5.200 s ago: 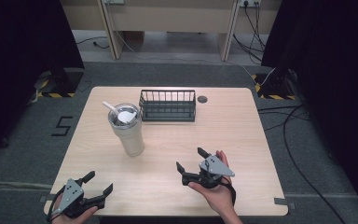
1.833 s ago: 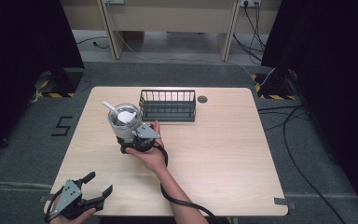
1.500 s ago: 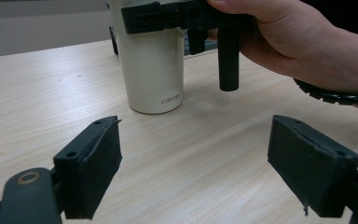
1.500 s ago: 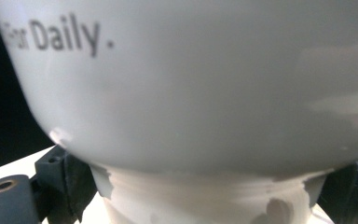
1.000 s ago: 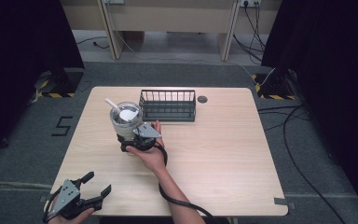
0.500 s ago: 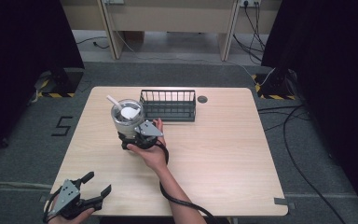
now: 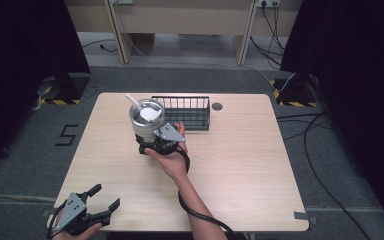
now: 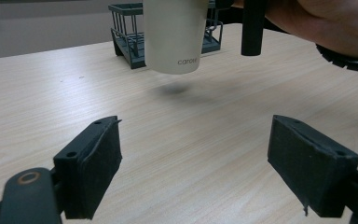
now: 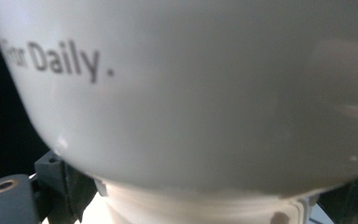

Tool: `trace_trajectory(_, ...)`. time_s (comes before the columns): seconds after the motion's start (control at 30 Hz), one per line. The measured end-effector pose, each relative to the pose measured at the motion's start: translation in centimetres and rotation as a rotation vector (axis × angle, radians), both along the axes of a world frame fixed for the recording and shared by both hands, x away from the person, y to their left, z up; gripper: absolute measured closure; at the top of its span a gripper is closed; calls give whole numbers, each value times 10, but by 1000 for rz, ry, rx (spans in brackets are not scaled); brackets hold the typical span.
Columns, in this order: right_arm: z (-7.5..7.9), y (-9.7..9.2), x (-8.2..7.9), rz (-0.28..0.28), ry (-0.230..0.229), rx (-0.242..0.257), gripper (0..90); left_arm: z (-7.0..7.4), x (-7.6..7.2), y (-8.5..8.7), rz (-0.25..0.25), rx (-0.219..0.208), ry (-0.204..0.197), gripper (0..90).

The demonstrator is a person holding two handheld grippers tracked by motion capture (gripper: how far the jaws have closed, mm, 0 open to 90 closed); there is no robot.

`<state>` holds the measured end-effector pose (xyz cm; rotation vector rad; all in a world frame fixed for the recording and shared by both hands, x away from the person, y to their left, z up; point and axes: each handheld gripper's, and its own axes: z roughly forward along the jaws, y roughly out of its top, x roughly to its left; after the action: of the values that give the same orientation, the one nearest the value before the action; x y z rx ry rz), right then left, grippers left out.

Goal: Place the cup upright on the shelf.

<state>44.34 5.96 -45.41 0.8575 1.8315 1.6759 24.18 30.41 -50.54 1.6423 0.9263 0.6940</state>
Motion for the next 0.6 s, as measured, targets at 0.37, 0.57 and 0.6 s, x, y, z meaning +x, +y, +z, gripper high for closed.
trace_trajectory(0.37,14,-20,1,-35,-18,-4,96,-1,1,0,6,-3,4,168)
trace_trajectory(0.57,20,-26,2,-52,-18,5,96,-1,1,-1,7,-3,8,168)
trace_trajectory(0.6,21,-27,3,-53,-23,6,96,-1,1,-1,8,-3,8,168)
